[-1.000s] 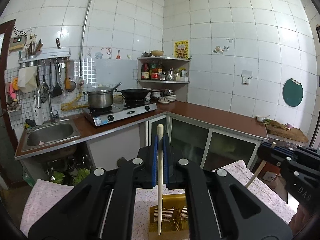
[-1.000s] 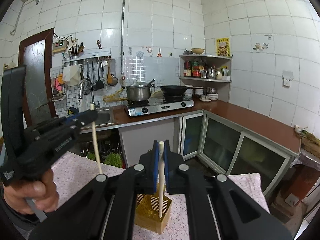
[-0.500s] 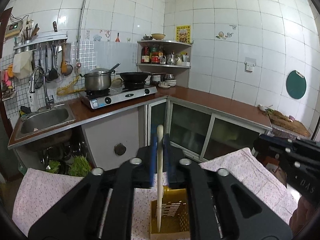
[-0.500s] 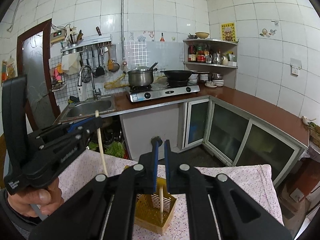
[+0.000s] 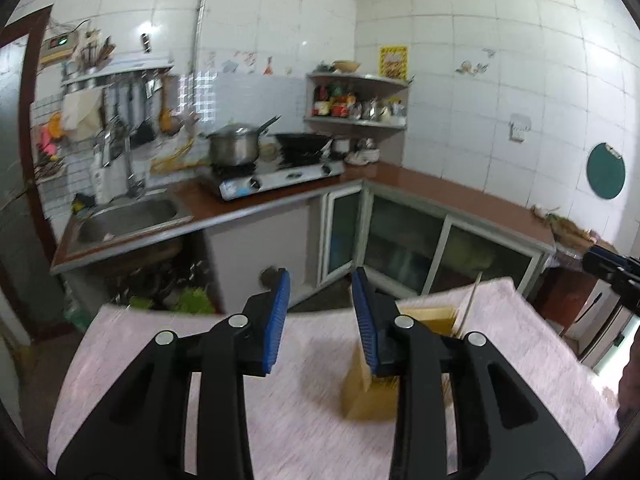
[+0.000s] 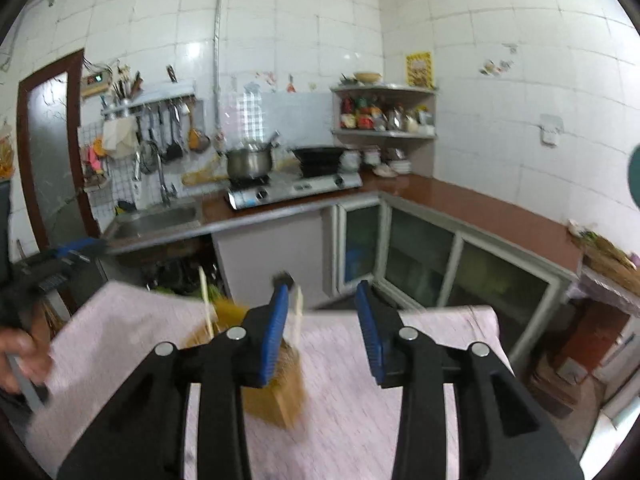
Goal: Organize utensils
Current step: 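Open both grippers to drop the chopsticks into the yellow holder, then move both open grippers back down to the loose chopsticks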
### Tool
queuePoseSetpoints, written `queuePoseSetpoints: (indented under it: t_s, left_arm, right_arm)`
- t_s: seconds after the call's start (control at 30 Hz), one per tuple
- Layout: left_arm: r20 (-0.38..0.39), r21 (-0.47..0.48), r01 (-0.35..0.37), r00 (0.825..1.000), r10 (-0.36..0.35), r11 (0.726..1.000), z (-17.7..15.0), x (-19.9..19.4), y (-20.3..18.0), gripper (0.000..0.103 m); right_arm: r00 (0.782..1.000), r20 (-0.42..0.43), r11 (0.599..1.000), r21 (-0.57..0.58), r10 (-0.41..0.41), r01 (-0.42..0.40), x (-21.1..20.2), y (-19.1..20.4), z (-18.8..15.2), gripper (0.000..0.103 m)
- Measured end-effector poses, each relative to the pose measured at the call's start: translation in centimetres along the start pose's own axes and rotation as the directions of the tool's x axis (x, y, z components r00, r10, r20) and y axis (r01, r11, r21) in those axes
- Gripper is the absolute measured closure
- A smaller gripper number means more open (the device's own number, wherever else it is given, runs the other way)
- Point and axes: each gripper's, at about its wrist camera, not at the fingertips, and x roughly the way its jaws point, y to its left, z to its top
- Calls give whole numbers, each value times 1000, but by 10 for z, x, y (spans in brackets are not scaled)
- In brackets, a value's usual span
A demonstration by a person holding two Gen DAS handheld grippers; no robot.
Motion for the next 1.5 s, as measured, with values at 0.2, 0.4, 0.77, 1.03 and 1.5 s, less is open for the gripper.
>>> queuePoseSetpoints:
  t_s: [0.2, 0.4, 0.77, 1.03, 1.5]
  left_arm:
    - [-94, -38, -63, 994, 59, 997, -78, -36, 41, 70]
    - [-179, -75, -84, 981, 70, 994, -153, -60, 50, 69]
    - [-289, -115, -93, 956, 56, 989, -201, -58, 55, 69]
    - [-348, -106, -94, 936, 52, 990, -206, -38, 46, 68]
    - [-501, -147, -144, 864, 52, 979, -209, 31, 12, 68]
  right_arm:
    - [990, -136, 997, 62, -37, 46, -25, -43, -87, 63]
    - [975, -220, 990, 122, -41, 69, -45, -54, -156, 61]
    - [955, -296, 988, 137, -26, 69, -37, -50, -202, 61]
    - [949, -315, 993, 113, -5, 43, -25, -35, -201, 61]
    - [925, -379, 994, 84, -33, 70, 15, -17, -215, 61]
